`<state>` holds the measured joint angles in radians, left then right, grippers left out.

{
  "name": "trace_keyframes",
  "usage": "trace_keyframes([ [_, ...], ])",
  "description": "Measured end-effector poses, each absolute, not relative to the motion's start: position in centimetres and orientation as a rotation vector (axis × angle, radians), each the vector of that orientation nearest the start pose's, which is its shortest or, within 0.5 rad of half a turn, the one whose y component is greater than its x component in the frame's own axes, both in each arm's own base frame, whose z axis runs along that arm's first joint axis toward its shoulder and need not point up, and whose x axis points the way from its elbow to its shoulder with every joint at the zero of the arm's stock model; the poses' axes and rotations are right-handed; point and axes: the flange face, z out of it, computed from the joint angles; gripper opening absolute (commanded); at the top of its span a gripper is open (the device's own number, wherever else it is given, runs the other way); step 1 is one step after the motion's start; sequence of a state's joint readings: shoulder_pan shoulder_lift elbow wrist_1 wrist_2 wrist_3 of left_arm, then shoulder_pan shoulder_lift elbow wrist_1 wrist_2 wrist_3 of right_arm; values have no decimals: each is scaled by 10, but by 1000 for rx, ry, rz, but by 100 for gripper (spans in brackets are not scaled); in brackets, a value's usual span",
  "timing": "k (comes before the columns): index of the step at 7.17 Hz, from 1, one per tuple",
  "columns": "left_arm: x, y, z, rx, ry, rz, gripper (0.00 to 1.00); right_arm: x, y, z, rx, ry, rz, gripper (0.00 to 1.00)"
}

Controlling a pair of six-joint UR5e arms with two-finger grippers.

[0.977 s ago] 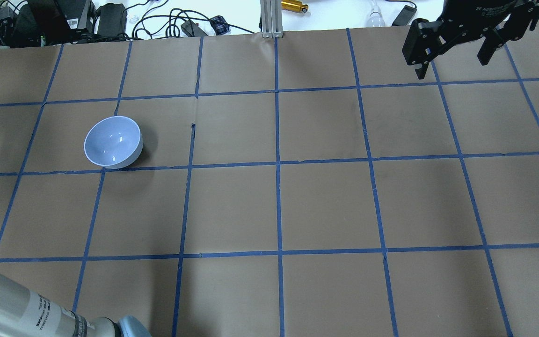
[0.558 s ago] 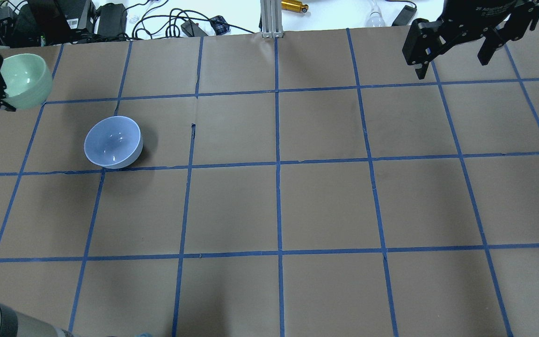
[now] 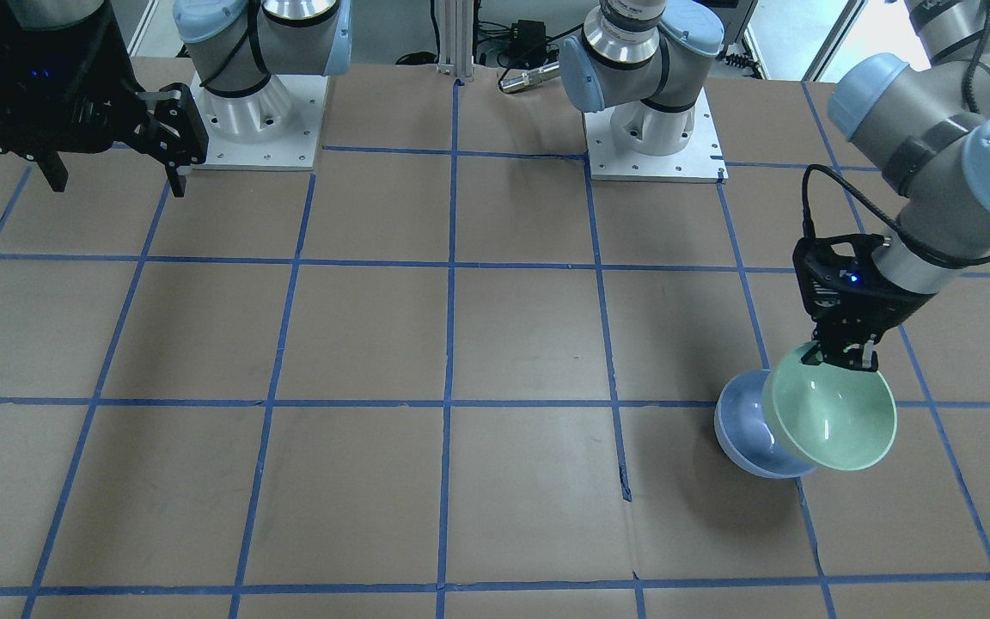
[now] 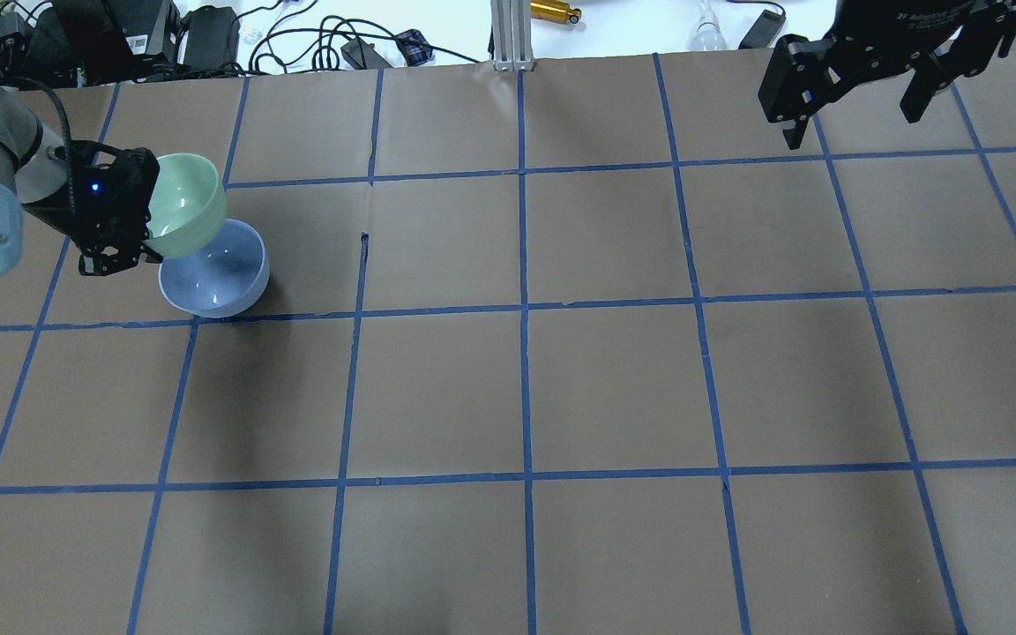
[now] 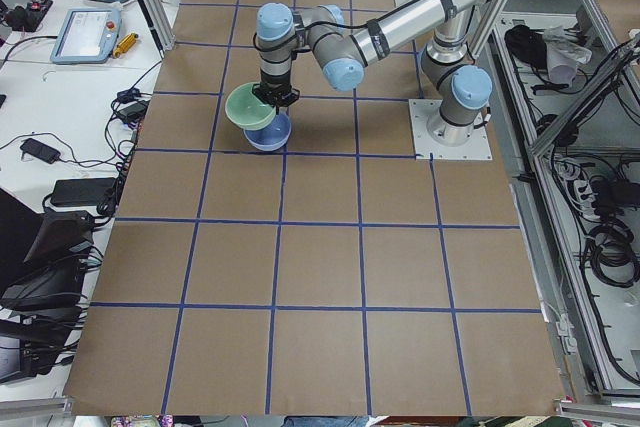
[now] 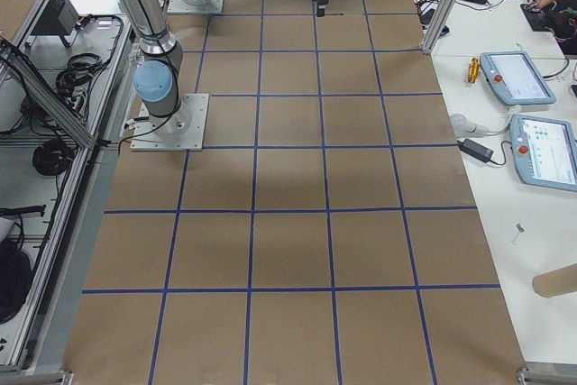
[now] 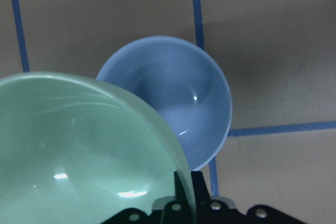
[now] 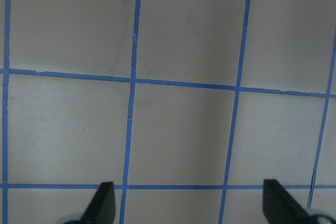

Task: Stack green bowl on blue bowl
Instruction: 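Carry the green bowl with the left gripper over the blue bowl, then lower the green bowl into the blue bowl and open the left gripper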

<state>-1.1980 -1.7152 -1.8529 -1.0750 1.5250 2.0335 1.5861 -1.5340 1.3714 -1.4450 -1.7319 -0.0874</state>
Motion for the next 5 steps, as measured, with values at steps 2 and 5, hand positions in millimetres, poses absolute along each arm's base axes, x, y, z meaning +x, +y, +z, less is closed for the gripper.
trace_keyframes([
  [2,53,-518,300,-2393,-2184,123,0,125,-504,556,-165,3299,-51,100],
  [5,53,-511,283,-2399,-2212,84,79,125,-504,556,-165,3299,-51,100],
])
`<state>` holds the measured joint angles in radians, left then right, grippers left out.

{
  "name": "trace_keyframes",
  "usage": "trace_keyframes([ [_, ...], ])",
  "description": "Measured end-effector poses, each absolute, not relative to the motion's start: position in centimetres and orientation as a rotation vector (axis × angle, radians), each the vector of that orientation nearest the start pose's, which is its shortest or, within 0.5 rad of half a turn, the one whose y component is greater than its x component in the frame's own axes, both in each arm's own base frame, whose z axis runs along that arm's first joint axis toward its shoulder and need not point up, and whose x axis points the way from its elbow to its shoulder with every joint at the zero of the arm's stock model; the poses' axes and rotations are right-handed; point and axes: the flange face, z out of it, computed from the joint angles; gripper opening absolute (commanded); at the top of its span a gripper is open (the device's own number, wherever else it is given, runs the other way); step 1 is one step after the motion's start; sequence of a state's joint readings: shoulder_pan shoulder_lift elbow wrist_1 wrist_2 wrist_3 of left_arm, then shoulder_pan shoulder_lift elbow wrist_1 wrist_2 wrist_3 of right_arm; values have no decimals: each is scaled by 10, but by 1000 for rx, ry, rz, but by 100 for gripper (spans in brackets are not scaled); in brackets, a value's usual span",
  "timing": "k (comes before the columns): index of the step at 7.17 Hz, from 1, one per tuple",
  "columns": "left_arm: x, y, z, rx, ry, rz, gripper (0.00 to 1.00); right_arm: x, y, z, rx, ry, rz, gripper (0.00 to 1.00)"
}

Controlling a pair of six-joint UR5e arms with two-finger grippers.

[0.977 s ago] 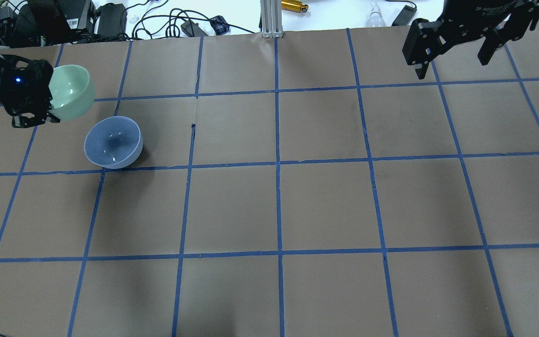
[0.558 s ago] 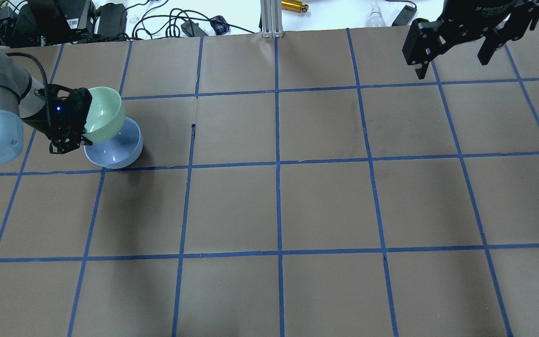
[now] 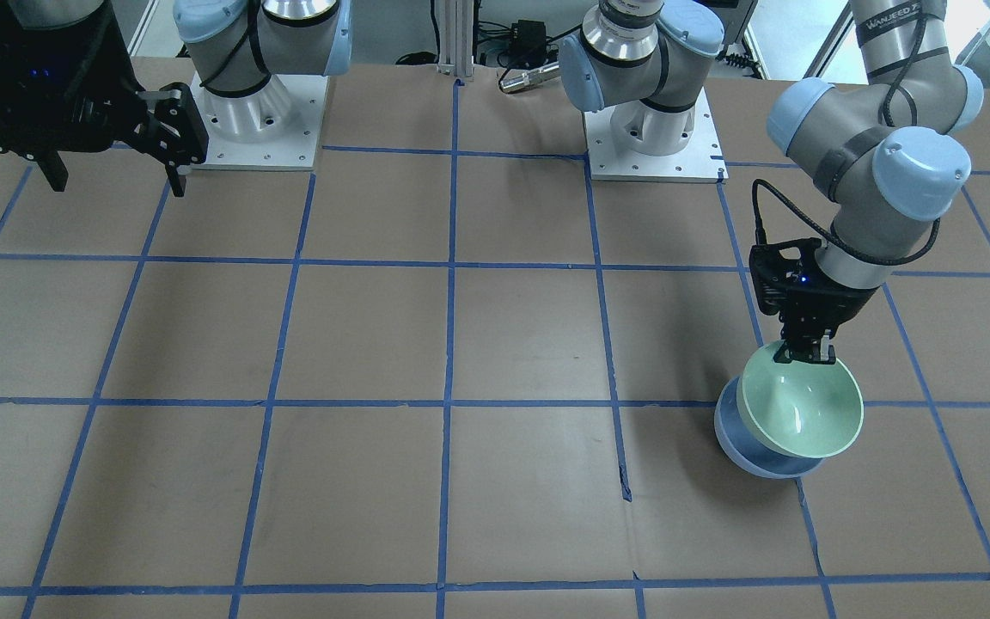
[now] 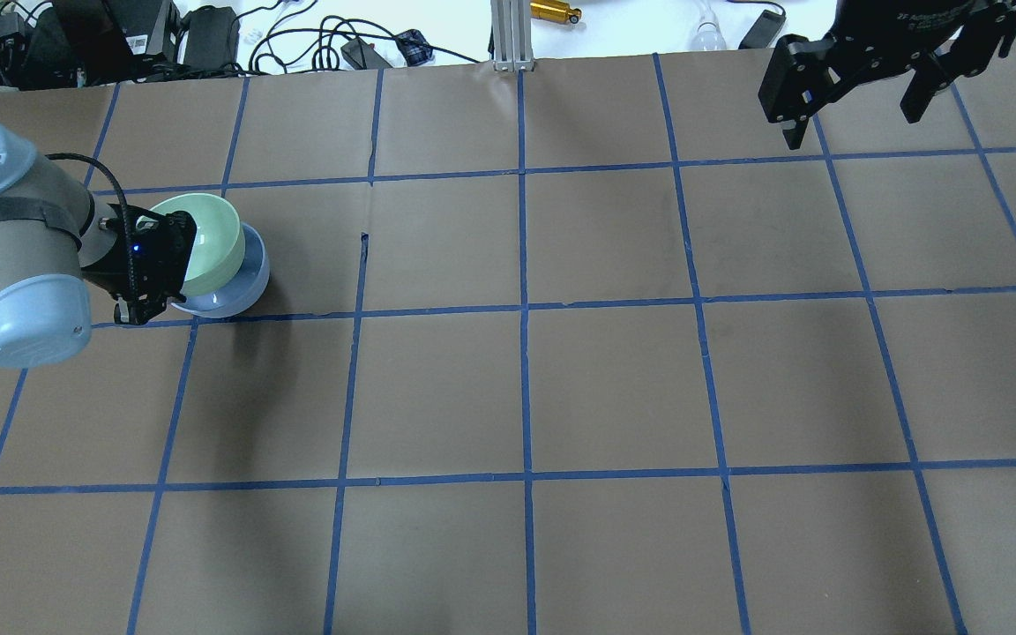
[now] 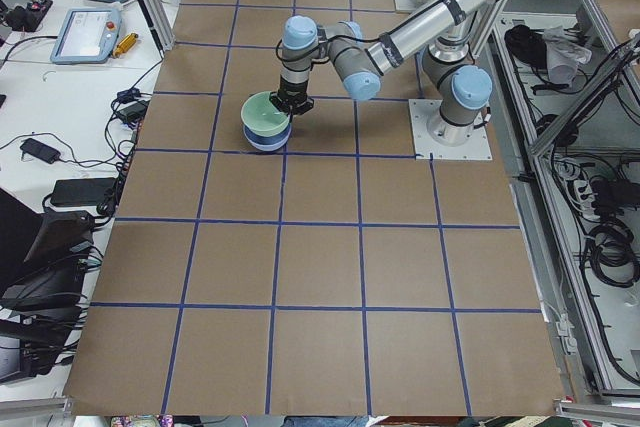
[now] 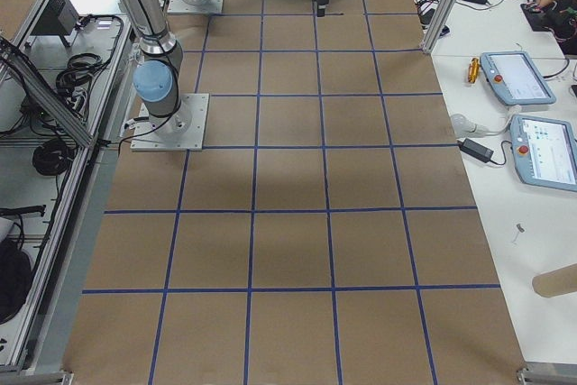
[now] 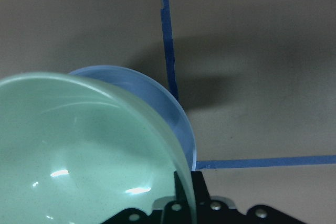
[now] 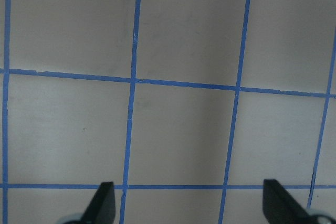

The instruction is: Stack green bowl on blue bowl

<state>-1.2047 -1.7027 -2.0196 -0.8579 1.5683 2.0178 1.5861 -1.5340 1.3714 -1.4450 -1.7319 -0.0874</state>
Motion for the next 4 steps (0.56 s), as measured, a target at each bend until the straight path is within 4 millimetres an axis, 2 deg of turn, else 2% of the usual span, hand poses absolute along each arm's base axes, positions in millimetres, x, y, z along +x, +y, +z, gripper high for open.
trace_keyframes([
  [1,53,-512,285,-2352,-2263,96,84,125,-504,556,-165,3299,-51,100],
  [3,49,-511,293,-2231,-2377,144,84,125,-504,556,-165,3299,-51,100],
  [4,47,-510,304,-2177,-2421,163,85,125,-504,556,-165,3299,-51,100],
])
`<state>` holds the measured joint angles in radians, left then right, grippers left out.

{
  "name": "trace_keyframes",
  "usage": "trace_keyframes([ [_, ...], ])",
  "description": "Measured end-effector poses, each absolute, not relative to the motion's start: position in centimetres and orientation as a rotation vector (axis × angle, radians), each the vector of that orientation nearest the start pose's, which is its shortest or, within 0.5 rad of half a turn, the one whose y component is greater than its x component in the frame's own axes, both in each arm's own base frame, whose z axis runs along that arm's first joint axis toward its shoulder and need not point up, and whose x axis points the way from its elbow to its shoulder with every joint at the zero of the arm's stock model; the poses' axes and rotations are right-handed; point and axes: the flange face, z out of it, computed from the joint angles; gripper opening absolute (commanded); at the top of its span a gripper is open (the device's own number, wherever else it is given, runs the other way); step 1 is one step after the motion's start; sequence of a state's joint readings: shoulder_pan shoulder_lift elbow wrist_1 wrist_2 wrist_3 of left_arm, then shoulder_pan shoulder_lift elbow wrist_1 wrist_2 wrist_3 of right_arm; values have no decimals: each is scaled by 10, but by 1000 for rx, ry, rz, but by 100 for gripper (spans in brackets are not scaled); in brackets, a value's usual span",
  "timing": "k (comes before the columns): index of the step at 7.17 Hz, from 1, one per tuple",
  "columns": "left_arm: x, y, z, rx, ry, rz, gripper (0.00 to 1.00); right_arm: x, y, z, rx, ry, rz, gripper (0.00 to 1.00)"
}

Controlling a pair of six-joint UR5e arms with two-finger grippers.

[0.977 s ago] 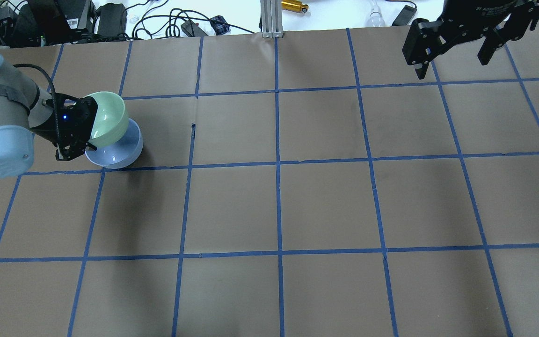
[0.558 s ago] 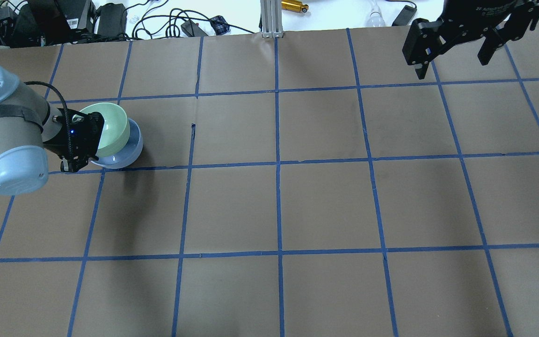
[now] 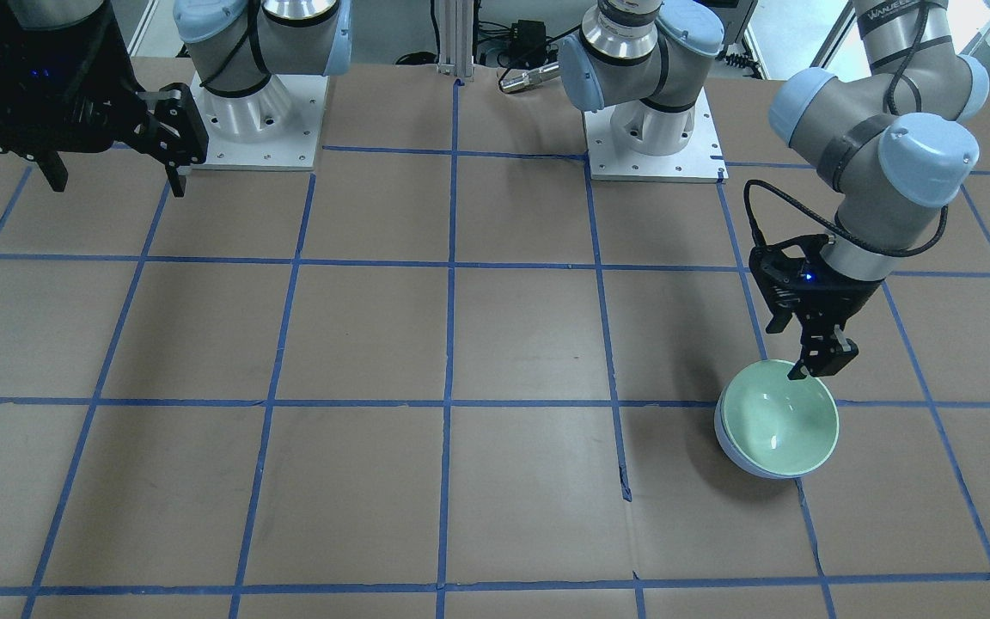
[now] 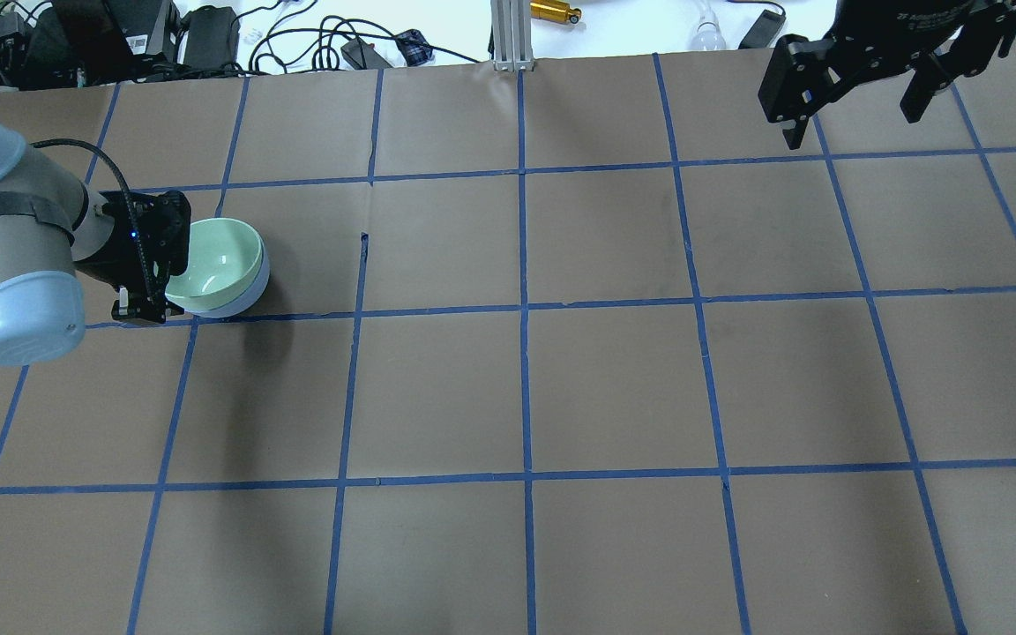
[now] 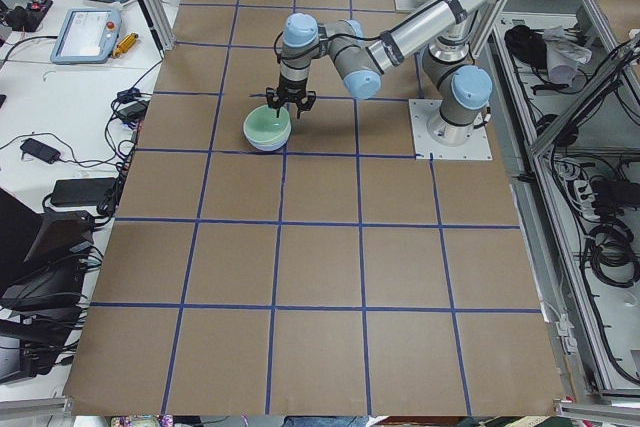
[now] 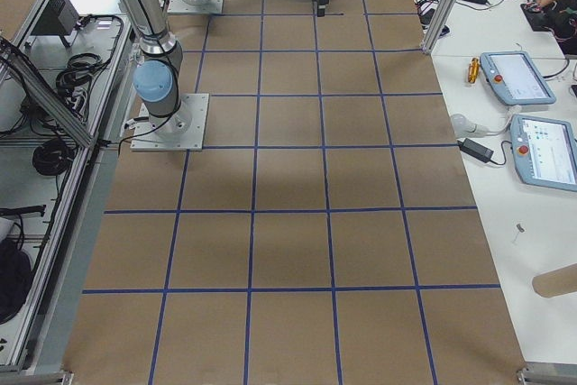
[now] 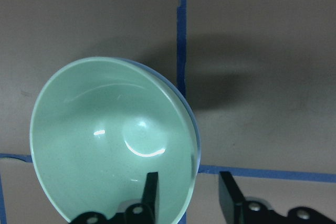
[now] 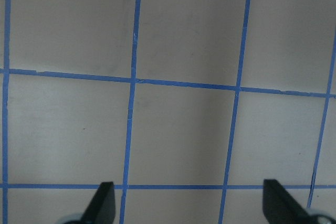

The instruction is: Stack green bowl on blue bowl

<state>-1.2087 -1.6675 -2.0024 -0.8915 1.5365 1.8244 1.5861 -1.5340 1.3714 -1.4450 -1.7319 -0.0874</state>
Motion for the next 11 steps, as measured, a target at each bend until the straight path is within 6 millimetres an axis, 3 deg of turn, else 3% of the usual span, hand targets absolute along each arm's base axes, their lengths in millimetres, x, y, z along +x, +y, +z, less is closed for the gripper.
trace_keyframes([
  [2,25,-512,349,1912,2399,-177,89,125,-504,556,-165,3299,-51,100],
  [4,-41,-514,419,1757,2597,-137,94,125,-504,556,-165,3299,-51,100],
  [6,-84,-507,470,1463,2792,-100,100,125,-504,556,-165,3299,-51,100],
  [9,-128,-495,486,783,2984,-77,100,125,-504,556,-165,3299,-51,100],
  [11,-142,-488,491,335,3078,-84,100,125,-504,556,-165,3299,-51,100],
])
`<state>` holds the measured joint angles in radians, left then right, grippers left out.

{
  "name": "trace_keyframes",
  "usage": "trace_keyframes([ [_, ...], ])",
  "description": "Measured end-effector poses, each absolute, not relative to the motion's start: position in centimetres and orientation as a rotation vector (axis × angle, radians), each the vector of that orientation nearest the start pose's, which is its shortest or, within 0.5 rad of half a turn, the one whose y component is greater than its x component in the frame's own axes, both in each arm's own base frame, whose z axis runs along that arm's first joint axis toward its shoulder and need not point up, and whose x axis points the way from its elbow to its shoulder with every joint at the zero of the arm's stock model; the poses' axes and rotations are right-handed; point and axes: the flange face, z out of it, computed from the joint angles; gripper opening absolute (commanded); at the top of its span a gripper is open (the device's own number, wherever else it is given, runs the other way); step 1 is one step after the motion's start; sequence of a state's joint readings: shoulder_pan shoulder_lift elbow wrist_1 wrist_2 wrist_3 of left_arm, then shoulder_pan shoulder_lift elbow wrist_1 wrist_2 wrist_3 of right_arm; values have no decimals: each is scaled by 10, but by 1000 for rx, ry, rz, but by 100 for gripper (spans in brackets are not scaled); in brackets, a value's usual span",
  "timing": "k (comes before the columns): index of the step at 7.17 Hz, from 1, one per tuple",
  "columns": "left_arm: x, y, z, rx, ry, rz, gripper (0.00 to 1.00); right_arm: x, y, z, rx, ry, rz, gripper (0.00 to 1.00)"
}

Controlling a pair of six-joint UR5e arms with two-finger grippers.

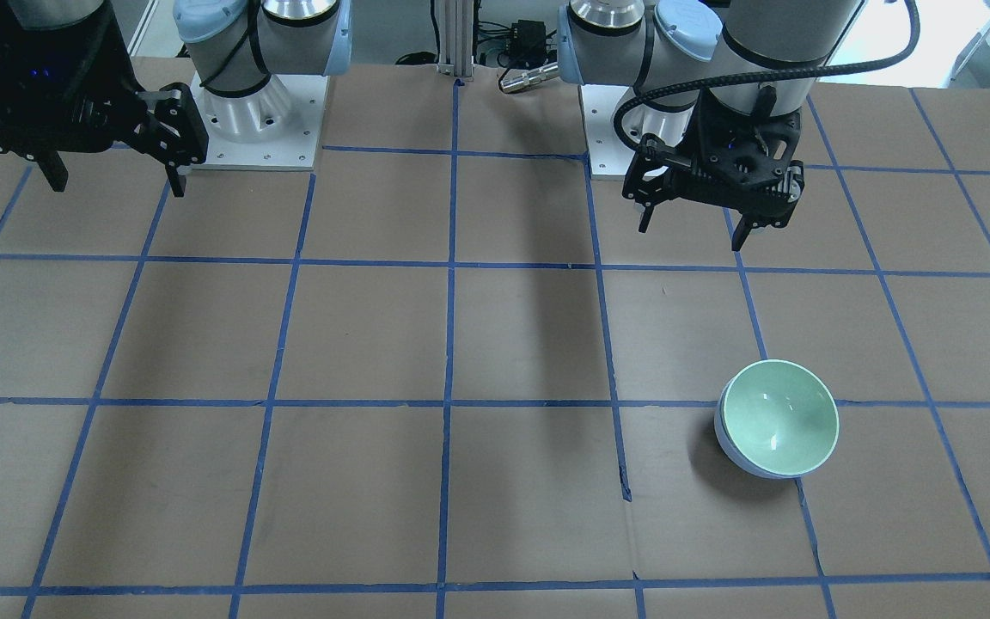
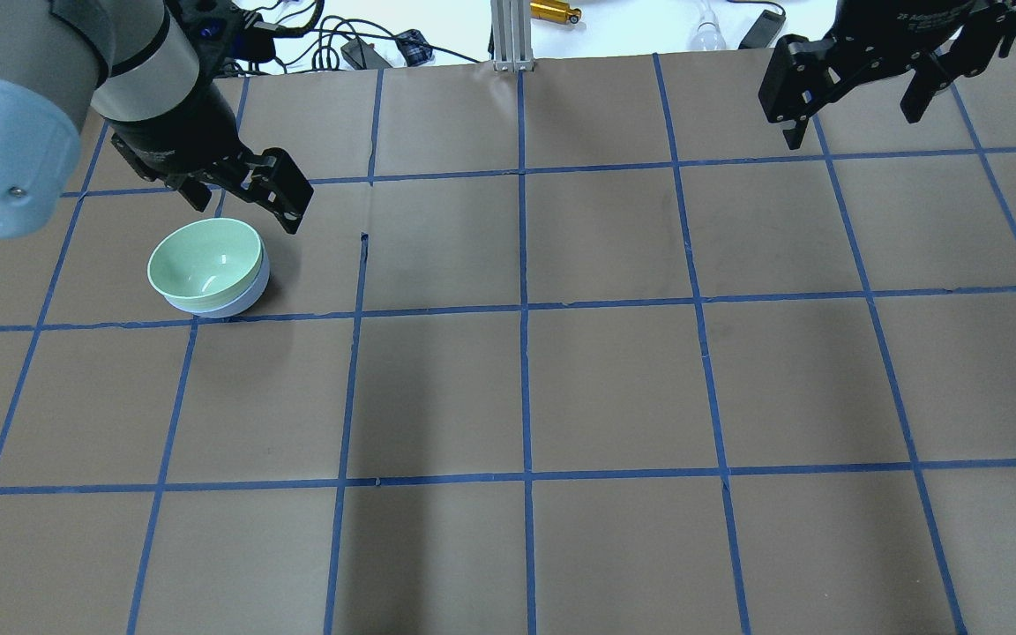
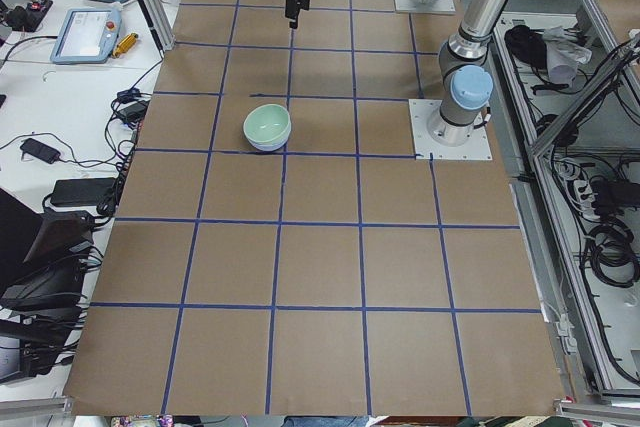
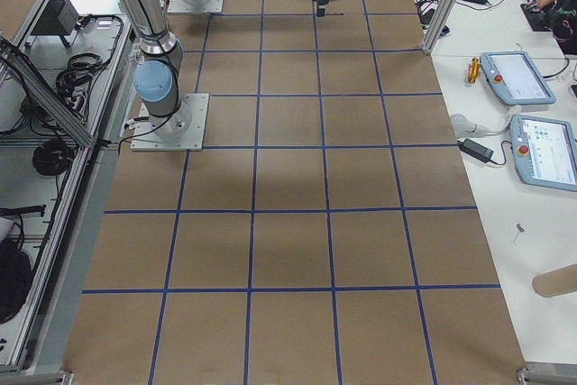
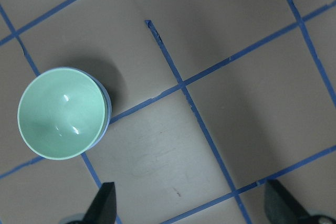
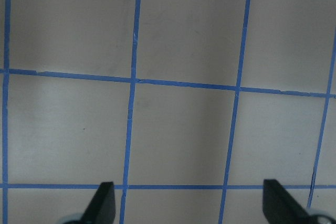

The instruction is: Stack green bowl on blue bowl

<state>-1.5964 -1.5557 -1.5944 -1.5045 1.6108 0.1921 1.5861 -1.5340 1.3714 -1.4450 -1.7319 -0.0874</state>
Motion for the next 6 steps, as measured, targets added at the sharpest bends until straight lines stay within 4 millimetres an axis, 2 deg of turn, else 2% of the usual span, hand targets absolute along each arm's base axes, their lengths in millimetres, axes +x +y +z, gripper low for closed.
trace_keyframes([
  [1,-142,-481,501,229,3095,-83,100,125,-504,556,-165,3299,-51,100],
  [3,-137,-477,522,125,3142,-49,100,125,-504,556,-165,3299,-51,100],
  [6,-134,-477,523,85,3146,-28,100,125,-504,556,-165,3299,-51,100],
])
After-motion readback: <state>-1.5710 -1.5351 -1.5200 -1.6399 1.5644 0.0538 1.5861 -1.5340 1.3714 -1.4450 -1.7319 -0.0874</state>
